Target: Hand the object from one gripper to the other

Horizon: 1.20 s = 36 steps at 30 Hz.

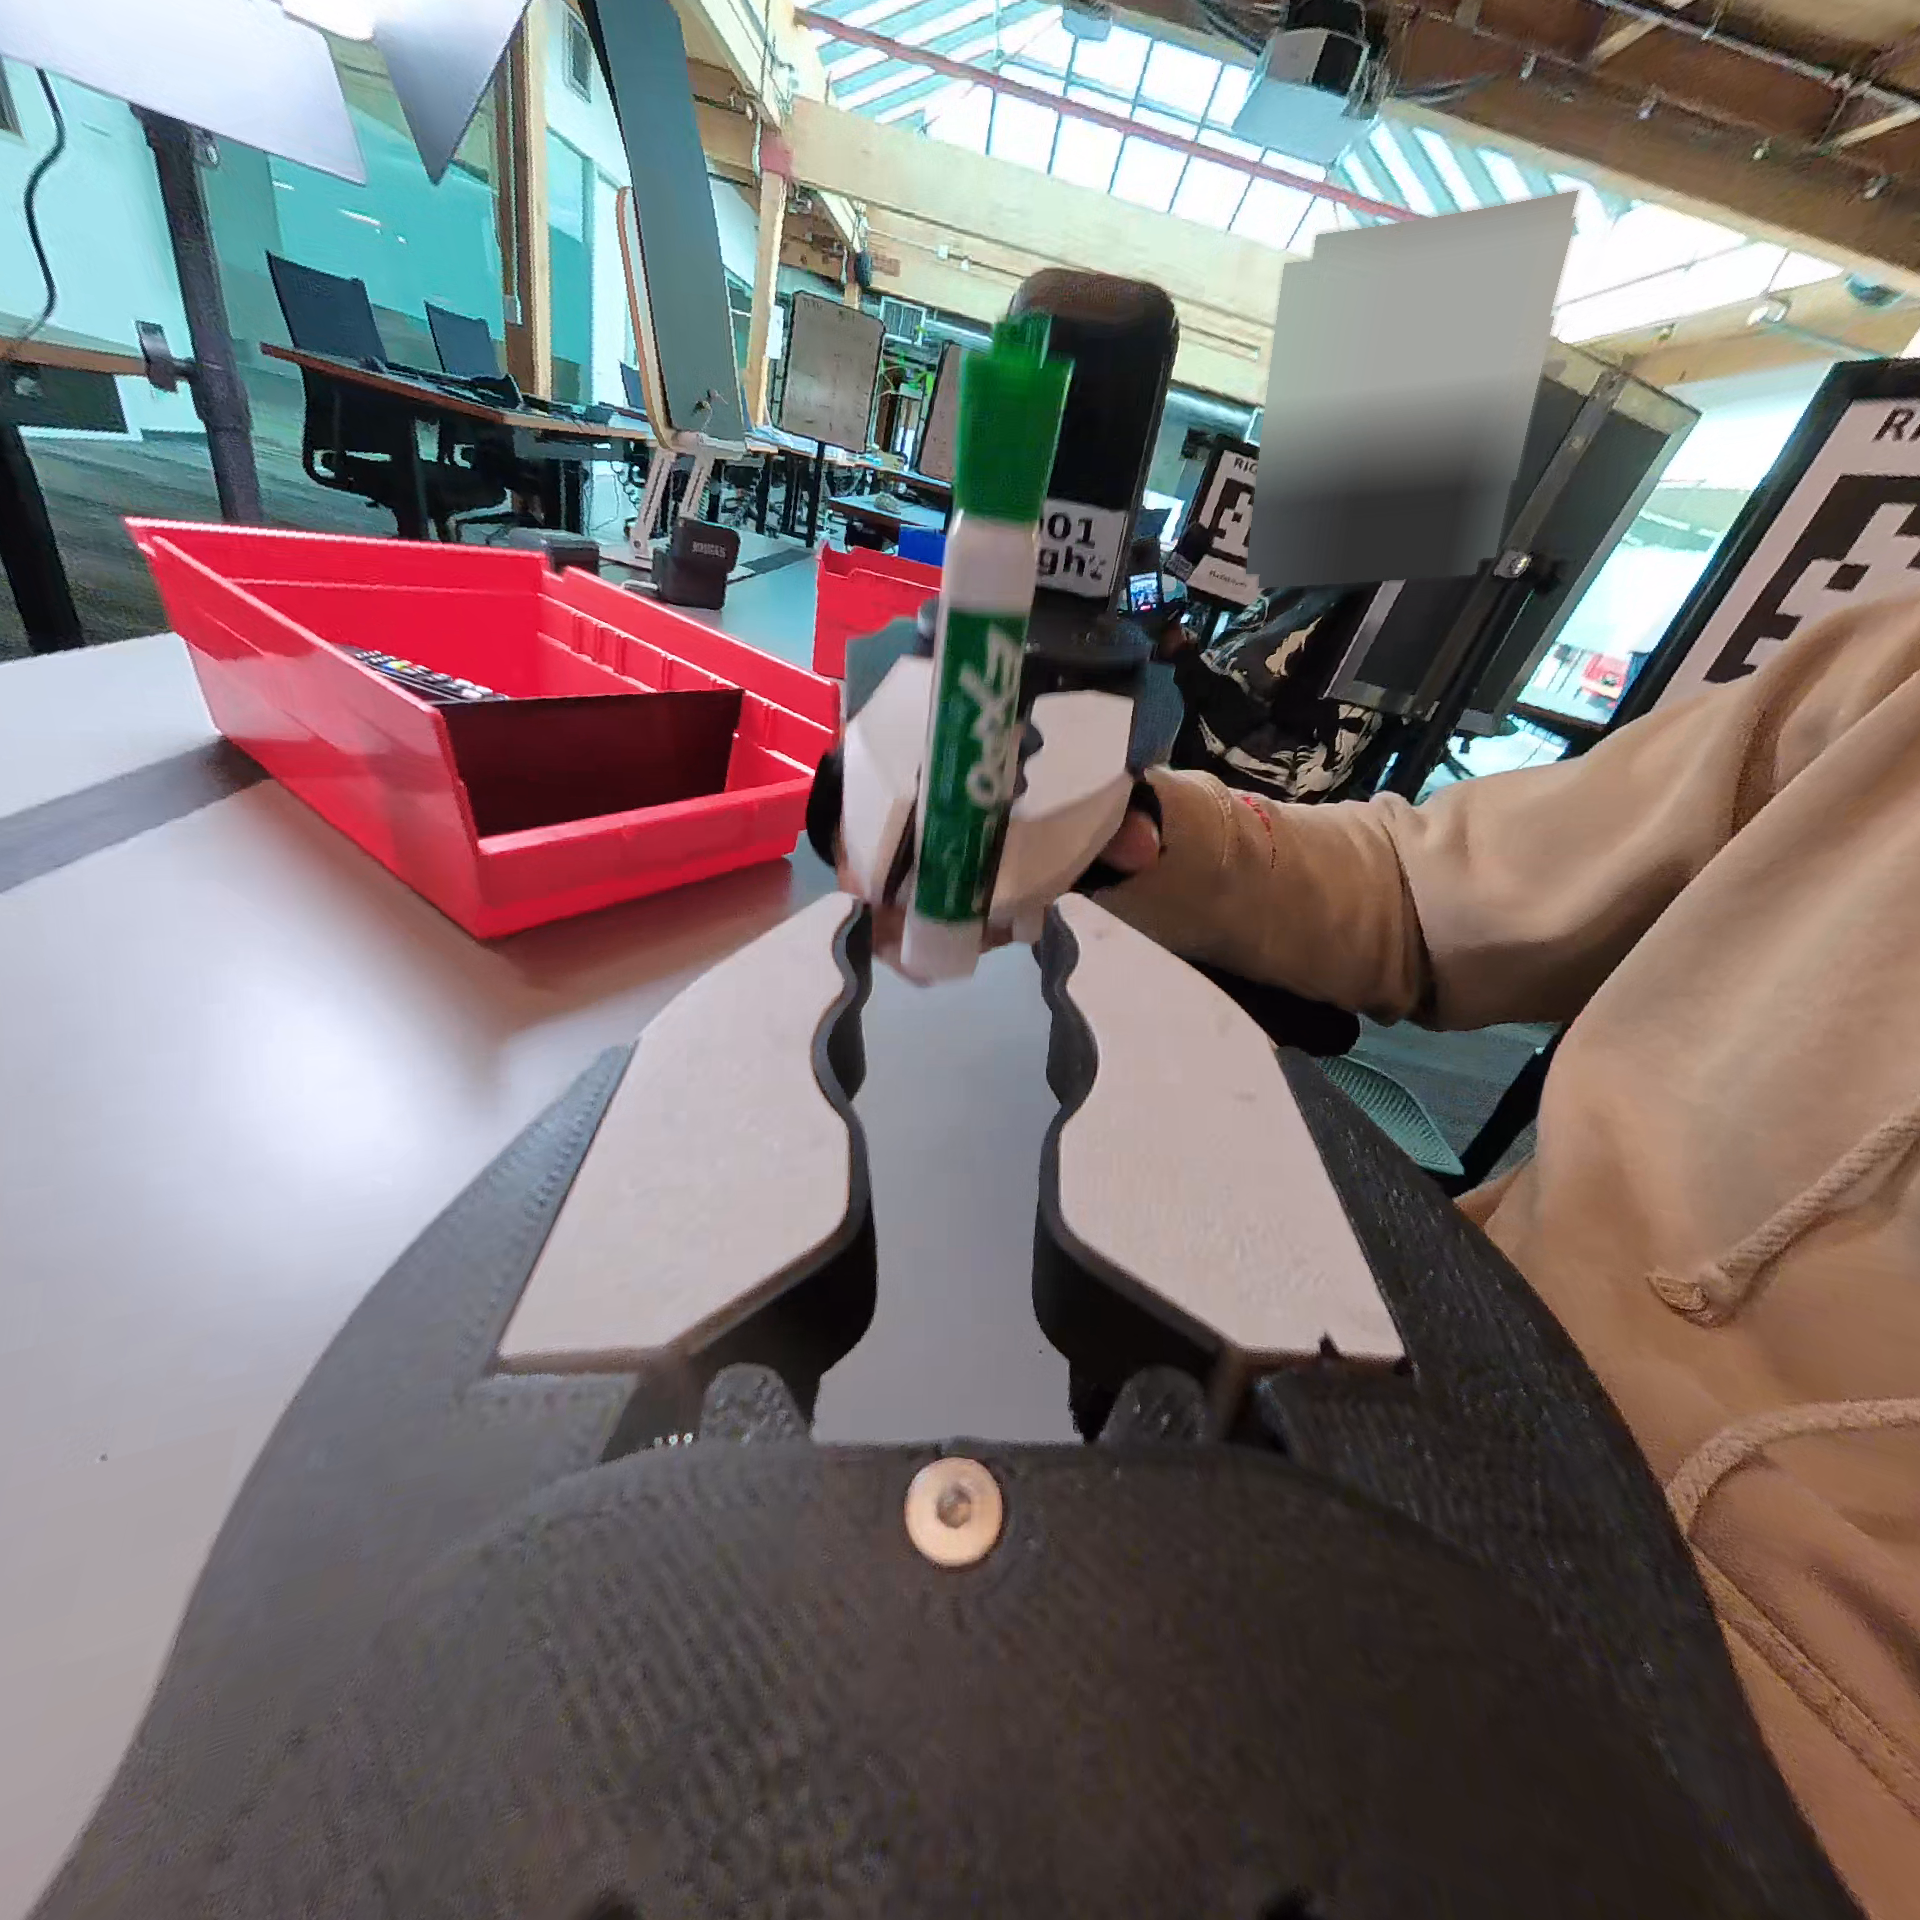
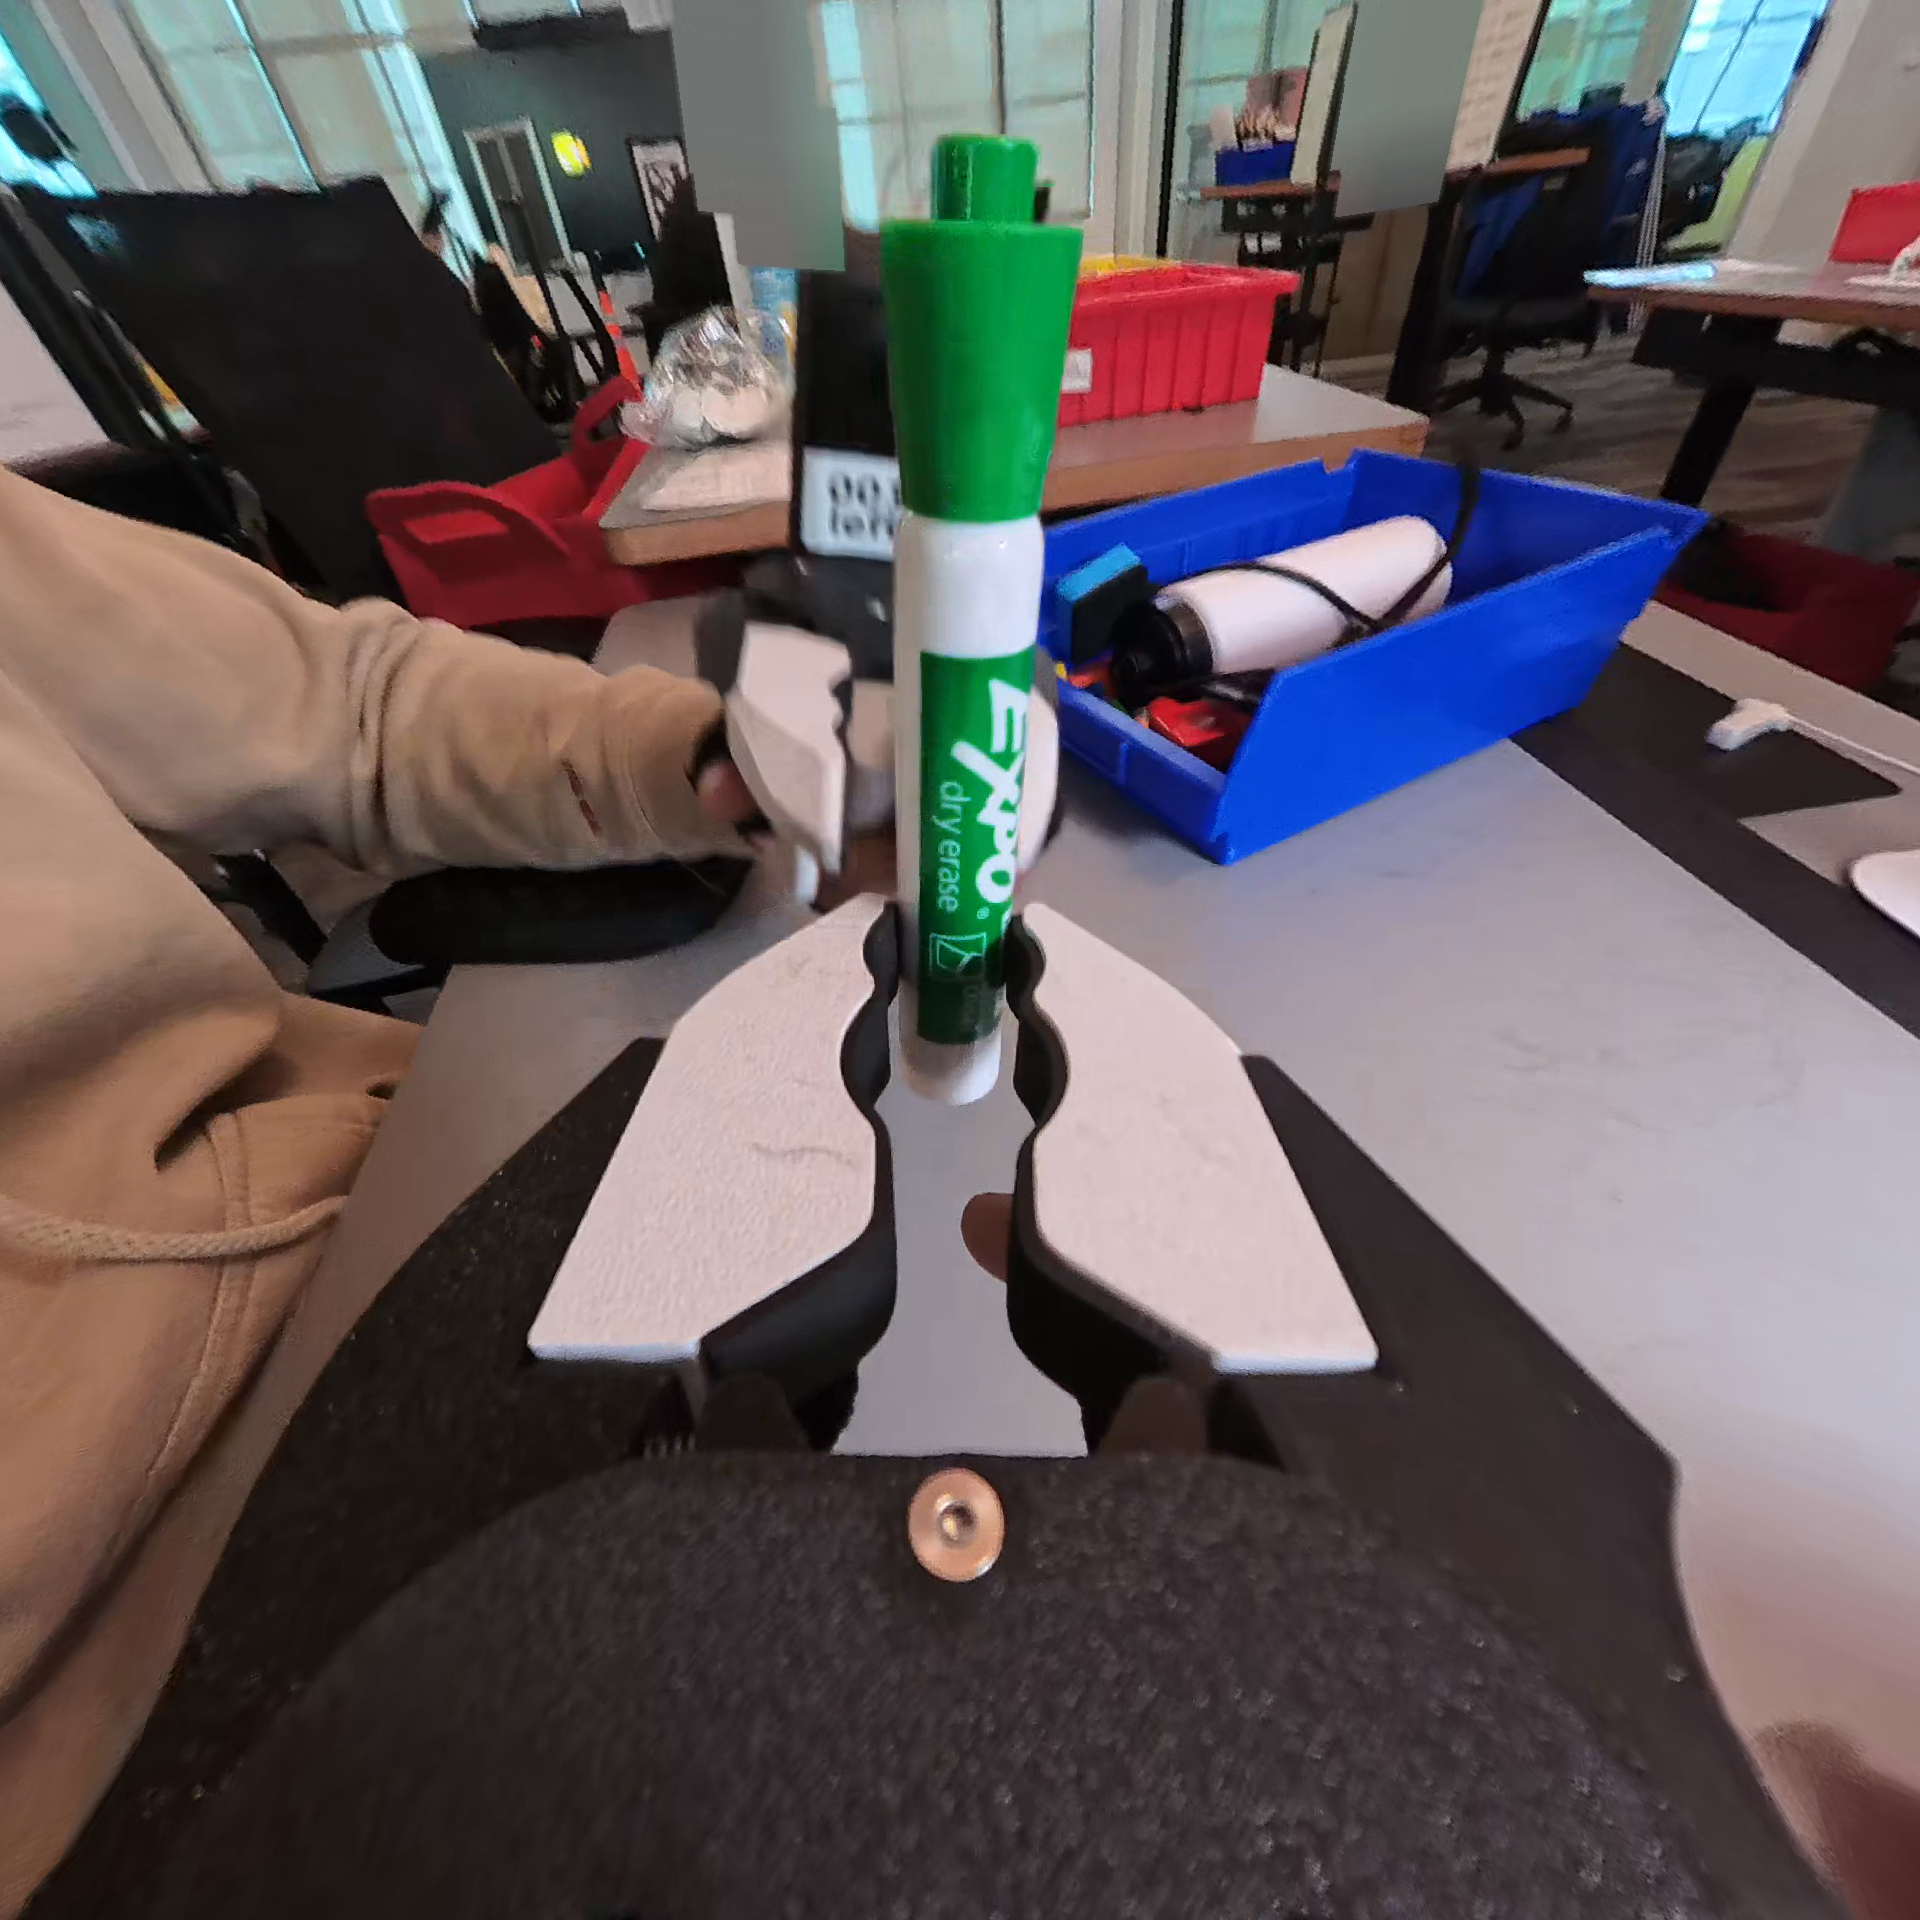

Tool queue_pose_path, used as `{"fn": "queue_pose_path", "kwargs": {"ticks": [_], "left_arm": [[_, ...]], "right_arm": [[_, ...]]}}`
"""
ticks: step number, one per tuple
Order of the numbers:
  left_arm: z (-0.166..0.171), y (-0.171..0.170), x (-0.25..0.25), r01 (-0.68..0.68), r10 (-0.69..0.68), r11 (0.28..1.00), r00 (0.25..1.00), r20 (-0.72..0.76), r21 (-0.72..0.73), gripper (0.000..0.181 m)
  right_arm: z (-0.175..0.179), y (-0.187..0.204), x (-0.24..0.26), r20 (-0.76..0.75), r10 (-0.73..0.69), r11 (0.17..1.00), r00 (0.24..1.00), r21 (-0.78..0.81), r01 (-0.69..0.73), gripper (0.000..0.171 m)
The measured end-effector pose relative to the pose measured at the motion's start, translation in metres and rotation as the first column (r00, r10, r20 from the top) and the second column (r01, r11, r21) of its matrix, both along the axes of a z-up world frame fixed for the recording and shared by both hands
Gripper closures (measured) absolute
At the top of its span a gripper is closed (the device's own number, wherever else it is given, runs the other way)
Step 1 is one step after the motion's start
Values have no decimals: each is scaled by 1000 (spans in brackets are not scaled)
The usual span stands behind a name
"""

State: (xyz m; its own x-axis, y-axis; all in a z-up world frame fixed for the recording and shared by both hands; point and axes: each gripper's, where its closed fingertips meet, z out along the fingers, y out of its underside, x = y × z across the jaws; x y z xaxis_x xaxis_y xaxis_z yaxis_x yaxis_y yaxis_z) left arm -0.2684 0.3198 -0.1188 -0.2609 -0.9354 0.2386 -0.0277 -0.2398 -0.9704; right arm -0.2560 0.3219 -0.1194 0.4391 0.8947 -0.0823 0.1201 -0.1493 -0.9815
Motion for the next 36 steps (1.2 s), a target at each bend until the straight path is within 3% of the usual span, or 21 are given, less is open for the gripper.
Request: {"fn": "queue_pose_path", "kwargs": {"ticks": [5, 10, 14, 17, 19, 21, 28, 36], "left_arm": [[-11, -17, 9, 25, -16, 995, 996, -87, 100, 159], [-17, -10, 9, -19, 44, 986, 988, -146, 168, 163], [-25, 3, 4, -47, 82, 984, 976, -204, 170, 163], [-35, -1, 7, -14, 55, 986, 967, -248, 164, 163], [-39, -10, 12, 15, 27, 987, 965, -263, 159, 163], [-42, -15, 14, 29, 14, 988, 962, -273, 152, 163], [-18, -7, 3, 59, -63, 998, 986, -152, -32, 151], [-20, -15, 6, 62, -61, 998, 981, -183, -1, 157]], "right_arm": [[-31, -6, -25, 99, 63, 998, 993, -21, -61, 152], [-37, -3, -32, 112, 43, 999, 993, -19, -41, 152], [-24, 0, -14, 96, 24, 1000, 995, -1, -24, 131], [-7, 0, -10, -30, 24, 999, 999, -25, -25, 136], [-12, -3, -18, -26, 43, 998, 999, -35, -44, 139], [-18, -2, -25, -21, 40, 999, 999, -28, -40, 153], [-11, -9, -15, -133, 122, 975, 984, -170, -144, 153], [-35, -9, -29, -33, 146, 971, 989, -188, -150, 153]]}}
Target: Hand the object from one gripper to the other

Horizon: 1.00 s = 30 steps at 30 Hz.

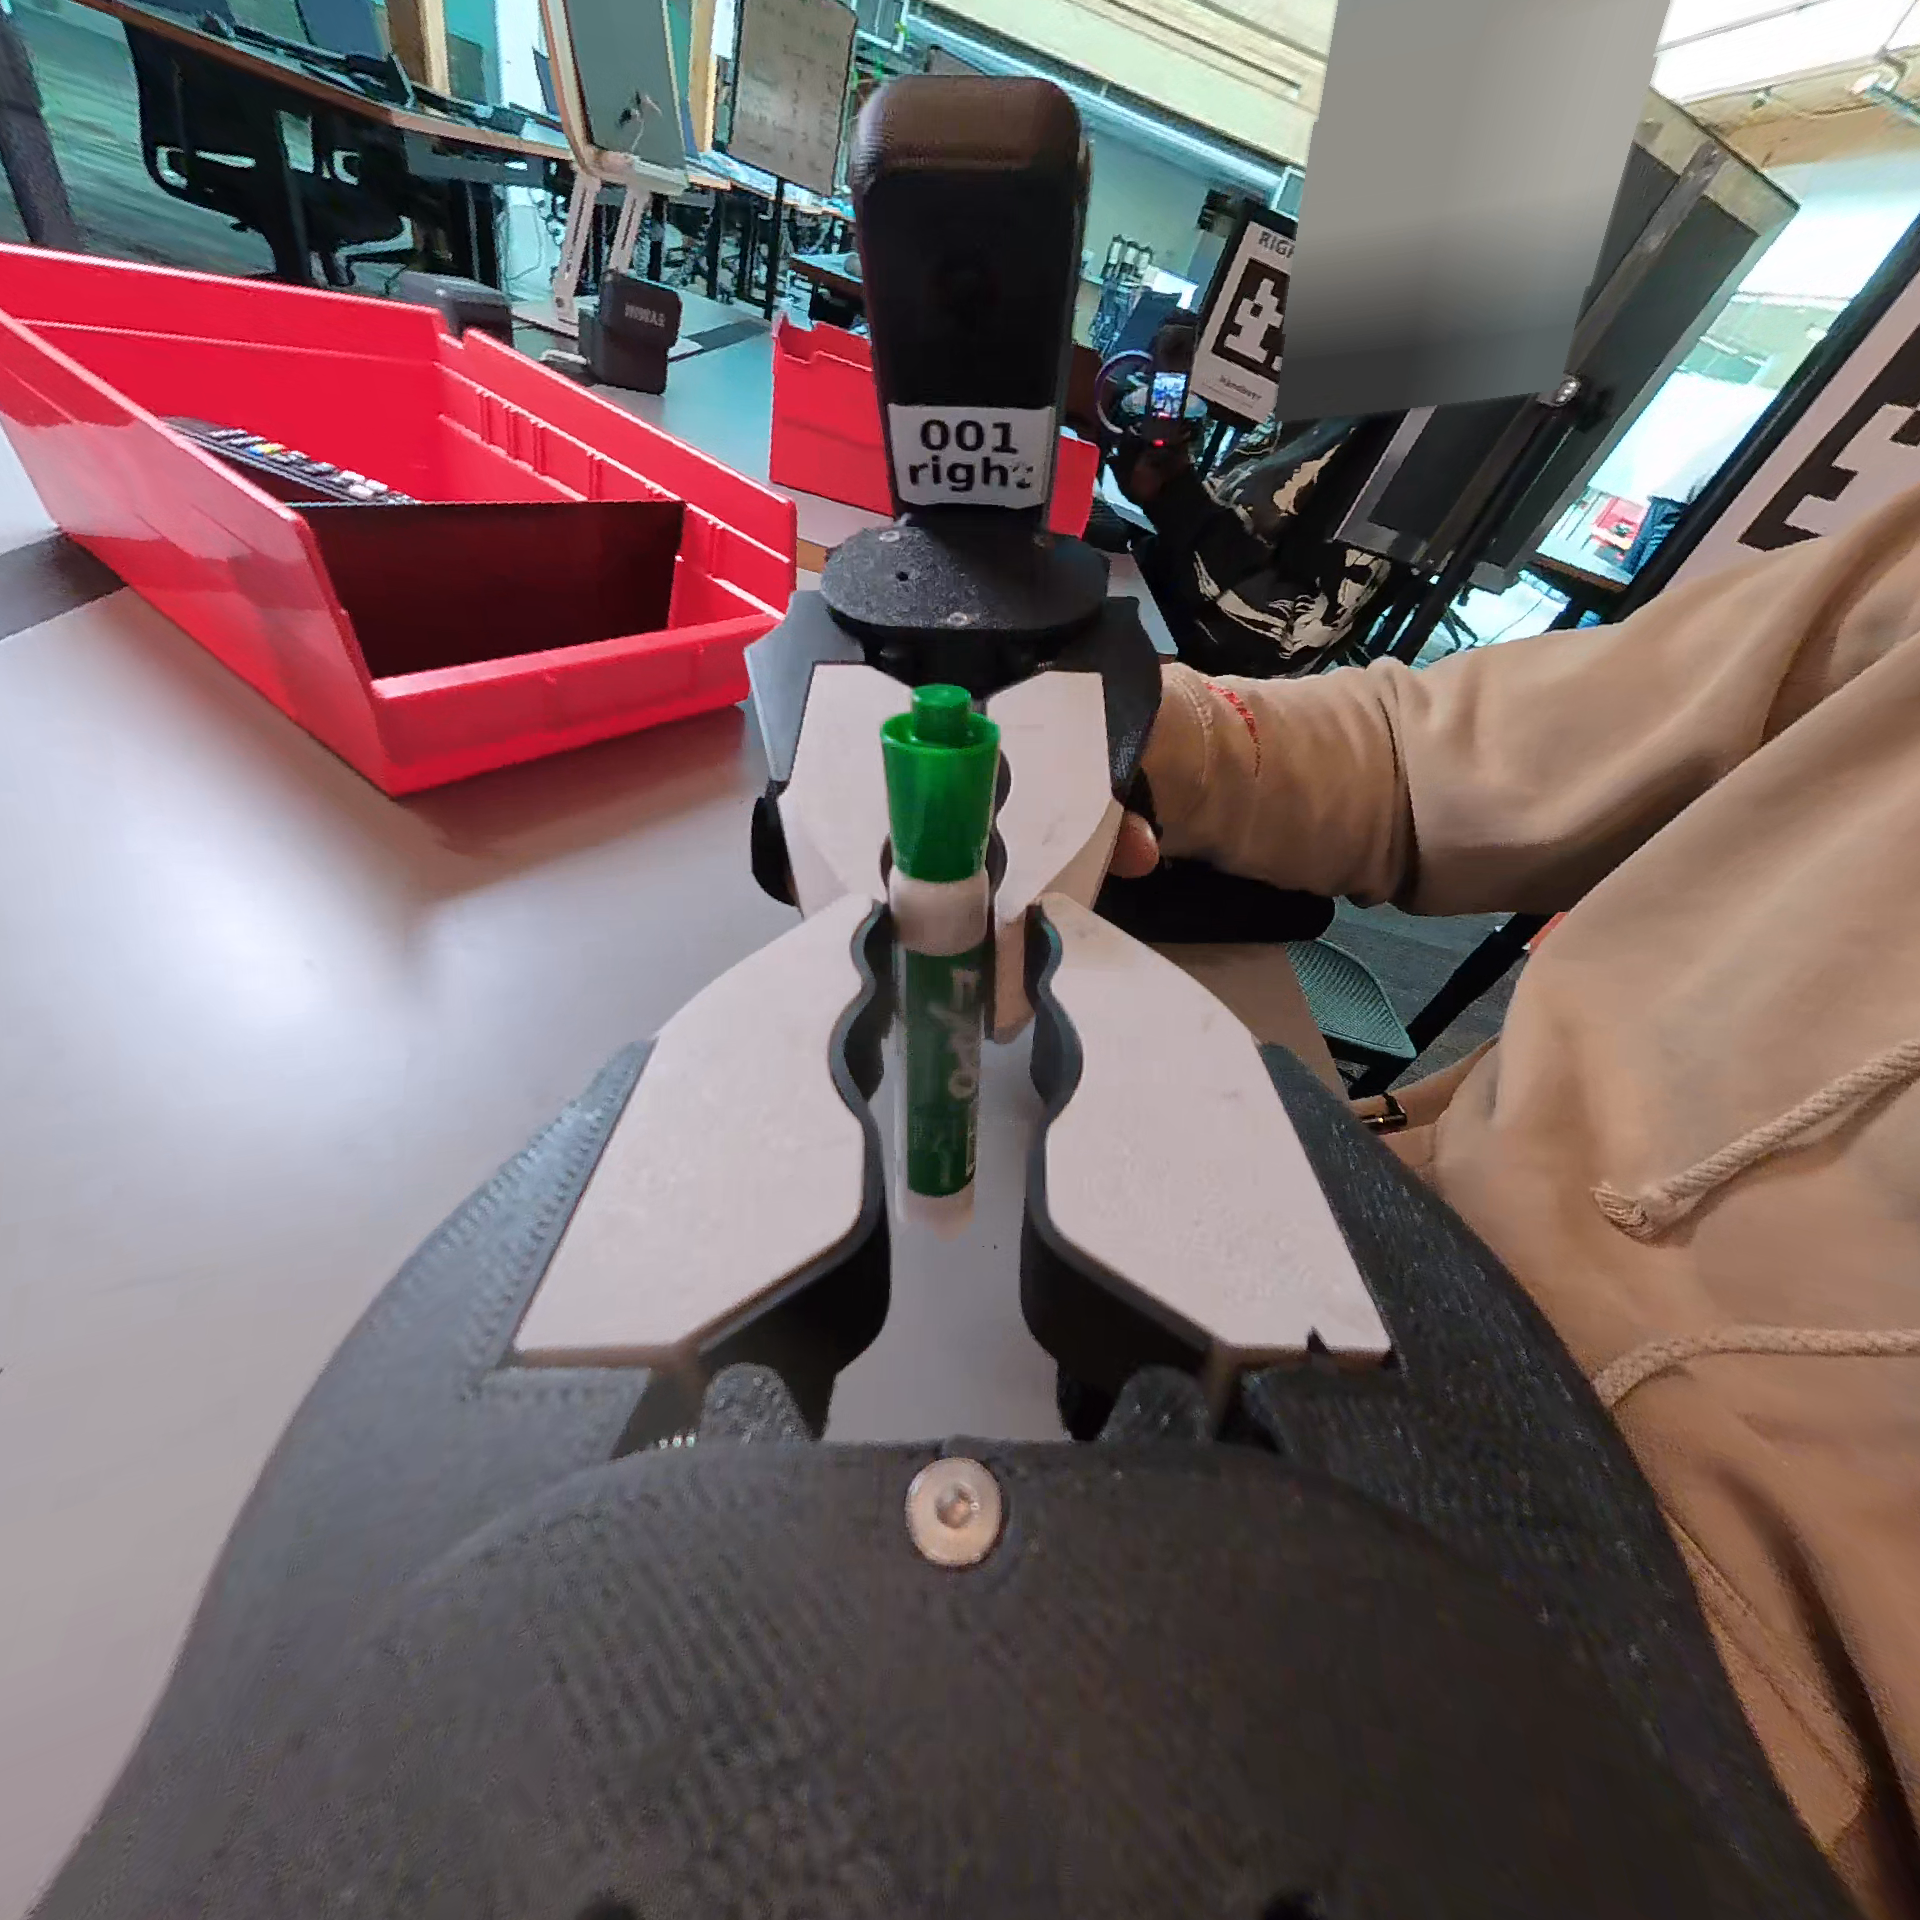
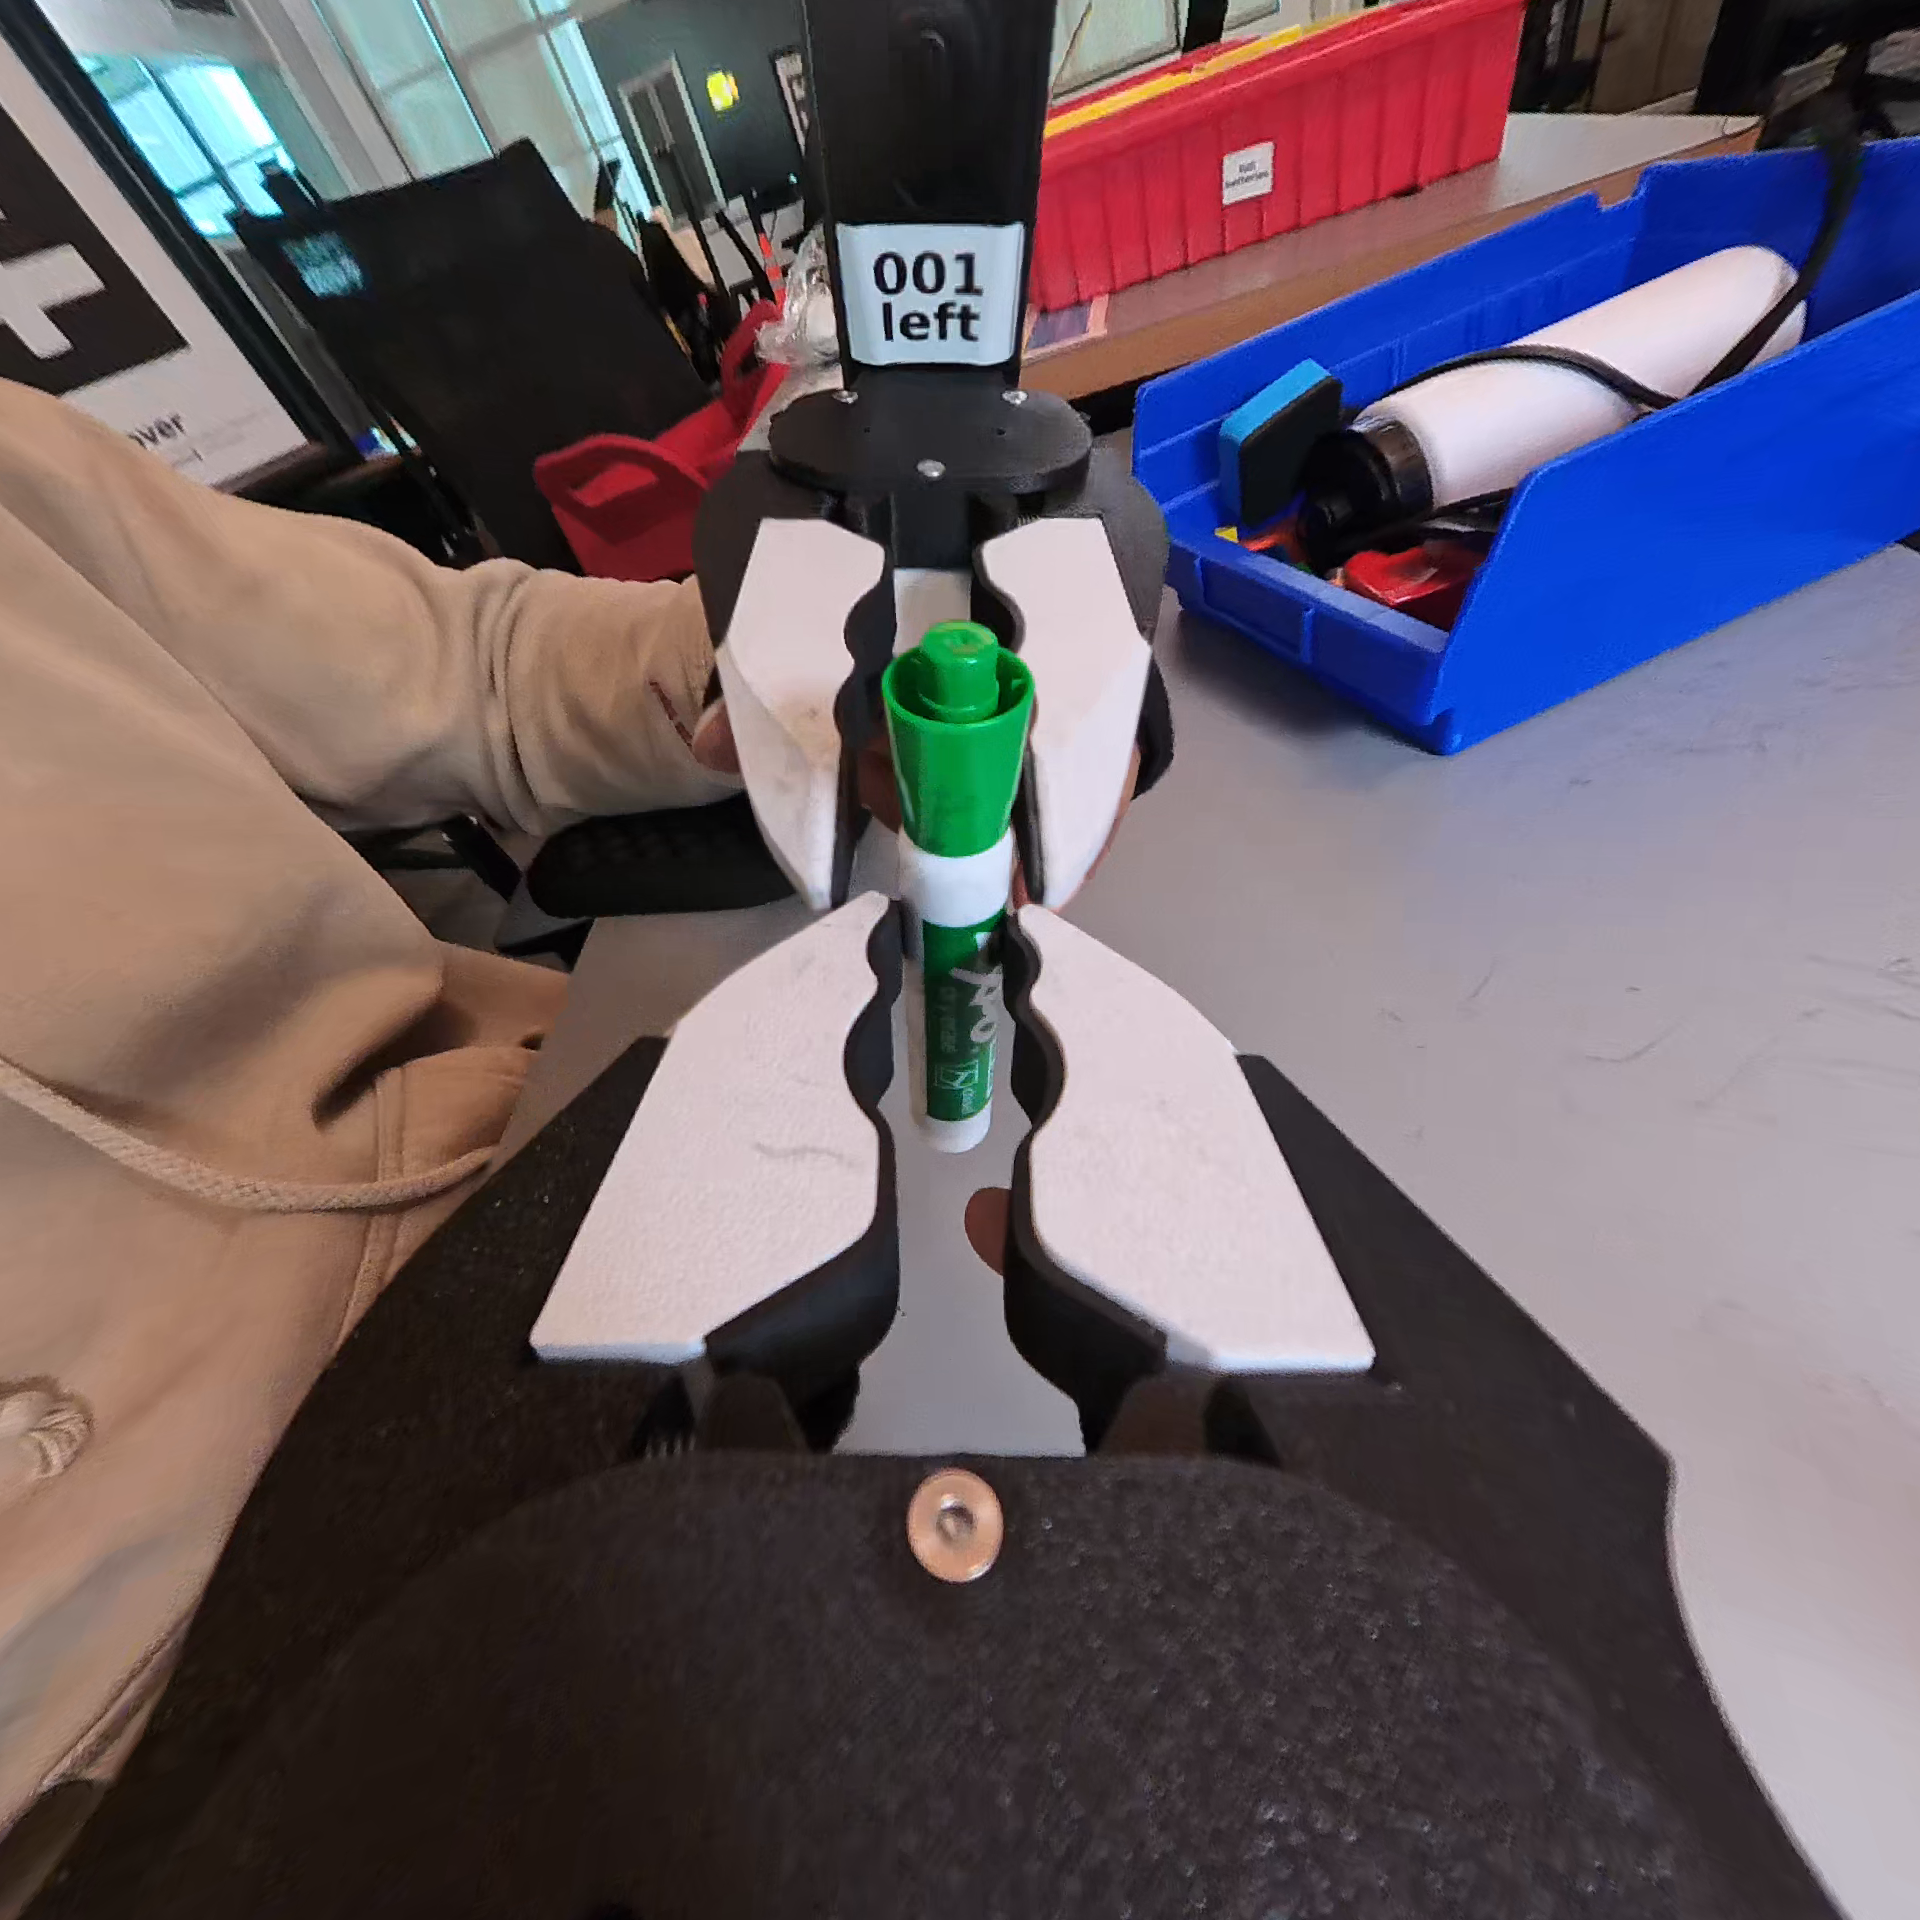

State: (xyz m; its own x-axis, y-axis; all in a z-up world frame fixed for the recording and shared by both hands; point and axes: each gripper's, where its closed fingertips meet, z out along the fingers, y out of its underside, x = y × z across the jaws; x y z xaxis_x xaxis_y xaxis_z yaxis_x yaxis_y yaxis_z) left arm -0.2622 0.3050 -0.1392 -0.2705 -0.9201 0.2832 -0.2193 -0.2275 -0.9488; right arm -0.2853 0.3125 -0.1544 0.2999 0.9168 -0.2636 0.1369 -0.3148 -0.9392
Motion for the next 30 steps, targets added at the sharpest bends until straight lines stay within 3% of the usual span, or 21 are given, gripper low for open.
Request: {"fn": "queue_pose_path", "kwargs": {"ticks": [8, 10, 17, 21, 24, 30], "left_arm": [[1, 0, -3, 19, -19, 1000, 1000, 1, -8, 164], [1, -1, -2, 12, -12, 1000, 1000, 2, 7, 156], [0, 4, 0, -40, 41, 995, 999, -9, 91, 163], [-5, 15, -4, -78, 84, 989, 995, -46, 129, 163], [-14, 8, 1, -50, 61, 989, 995, -80, 136, 163], [-20, -4, 6, -14, 28, 990, 995, -101, 140, 163]], "right_arm": [[-1, -2, -3, 35, -6, 1000, 999, 30, 5, 153], [-3, -1, -3, 54, -10, 999, 998, 33, 8, 153], [-5, 1, -2, 76, -33, 998, 997, 60, 28, 153], [16, 10, 21, 39, -106, 986, 994, 134, 100, 137], [35, 10, 26, -64, -115, 984, 991, 131, 123, 141], [19, 2, 4, -16, -64, 988, 998, 141, 65, 153]]}}
